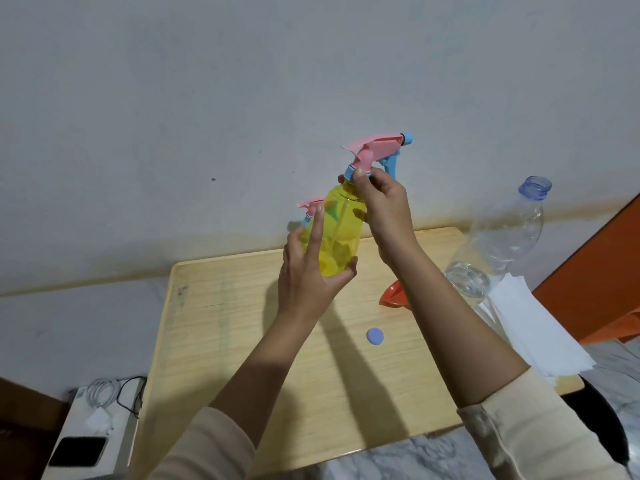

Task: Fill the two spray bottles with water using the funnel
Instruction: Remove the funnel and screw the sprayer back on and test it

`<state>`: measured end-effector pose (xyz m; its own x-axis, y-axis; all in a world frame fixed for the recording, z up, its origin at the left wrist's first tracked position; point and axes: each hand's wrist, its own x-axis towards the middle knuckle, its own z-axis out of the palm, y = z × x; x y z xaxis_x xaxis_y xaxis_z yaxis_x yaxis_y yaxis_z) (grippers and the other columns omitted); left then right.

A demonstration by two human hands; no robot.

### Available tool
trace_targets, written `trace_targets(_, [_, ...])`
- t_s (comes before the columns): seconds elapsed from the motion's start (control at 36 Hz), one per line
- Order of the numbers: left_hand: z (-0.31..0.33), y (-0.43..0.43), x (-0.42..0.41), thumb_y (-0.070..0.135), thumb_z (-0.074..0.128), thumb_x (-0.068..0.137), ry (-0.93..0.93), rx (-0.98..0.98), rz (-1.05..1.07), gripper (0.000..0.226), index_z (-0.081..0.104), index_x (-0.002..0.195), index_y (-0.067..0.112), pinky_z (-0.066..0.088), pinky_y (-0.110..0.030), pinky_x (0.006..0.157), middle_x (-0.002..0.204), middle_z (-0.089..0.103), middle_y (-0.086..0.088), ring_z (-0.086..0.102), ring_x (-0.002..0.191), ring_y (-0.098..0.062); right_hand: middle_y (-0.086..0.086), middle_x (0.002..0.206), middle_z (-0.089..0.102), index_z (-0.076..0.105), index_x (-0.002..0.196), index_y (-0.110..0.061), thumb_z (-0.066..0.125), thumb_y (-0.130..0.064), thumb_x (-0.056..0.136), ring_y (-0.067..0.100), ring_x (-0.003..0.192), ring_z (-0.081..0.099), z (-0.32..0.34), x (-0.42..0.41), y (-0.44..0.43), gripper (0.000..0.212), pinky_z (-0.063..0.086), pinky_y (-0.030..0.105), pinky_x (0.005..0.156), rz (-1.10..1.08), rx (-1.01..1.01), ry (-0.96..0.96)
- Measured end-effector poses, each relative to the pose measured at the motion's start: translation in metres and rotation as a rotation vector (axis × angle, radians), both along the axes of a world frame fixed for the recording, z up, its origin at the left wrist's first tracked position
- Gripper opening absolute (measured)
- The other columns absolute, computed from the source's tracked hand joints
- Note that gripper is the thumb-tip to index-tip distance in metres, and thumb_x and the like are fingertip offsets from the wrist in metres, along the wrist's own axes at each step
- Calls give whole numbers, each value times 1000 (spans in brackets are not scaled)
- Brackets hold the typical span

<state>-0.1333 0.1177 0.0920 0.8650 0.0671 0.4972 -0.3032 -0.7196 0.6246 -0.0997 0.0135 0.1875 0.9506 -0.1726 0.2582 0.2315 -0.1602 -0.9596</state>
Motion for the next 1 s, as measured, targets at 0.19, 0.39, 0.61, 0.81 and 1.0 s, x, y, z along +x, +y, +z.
trace_targets(0.19, [-4,17,-8,68,63,66,118,-63,-190,103,-10,138,60,48,-40,92,144,30,1,39,131,-19,10,93,71,64,97,-10,56,-28,91,17,90,68,-5,-5,-9,20,53,41,88,132,-96,-42])
trace_targets(0.39, [2,35,-25,31,86,63,311,-348,-438,113,7,137,64,38,-26,103,148,30,22,37,133,2,-6,89,71,60,104,-15,46,-16,96,6,89,66,-3,-10,-31,16,52,20,69,490,46,121])
trace_targets(0.61, [-10,2,-64,36,81,65,302,-376,-247,109,7,143,55,42,-36,104,144,37,10,41,131,-5,30,116,59,52,112,5,44,-19,97,20,101,61,-14,-29,-23,29,49,38,91,481,-33,67])
trace_targets(0.81, [-22,-25,-103,40,79,64,265,-354,-65,109,6,143,53,34,1,83,126,40,17,42,107,20,5,95,66,60,108,-10,47,-19,97,12,84,59,-36,-62,-20,20,46,28,77,251,-97,3])
trace_targets(1.0, [-51,-35,-148,46,74,62,200,-371,79,105,12,147,38,24,8,87,121,34,32,30,108,32,3,127,43,38,133,-12,67,-32,84,14,120,42,-62,-86,-14,60,38,28,97,195,-107,101])
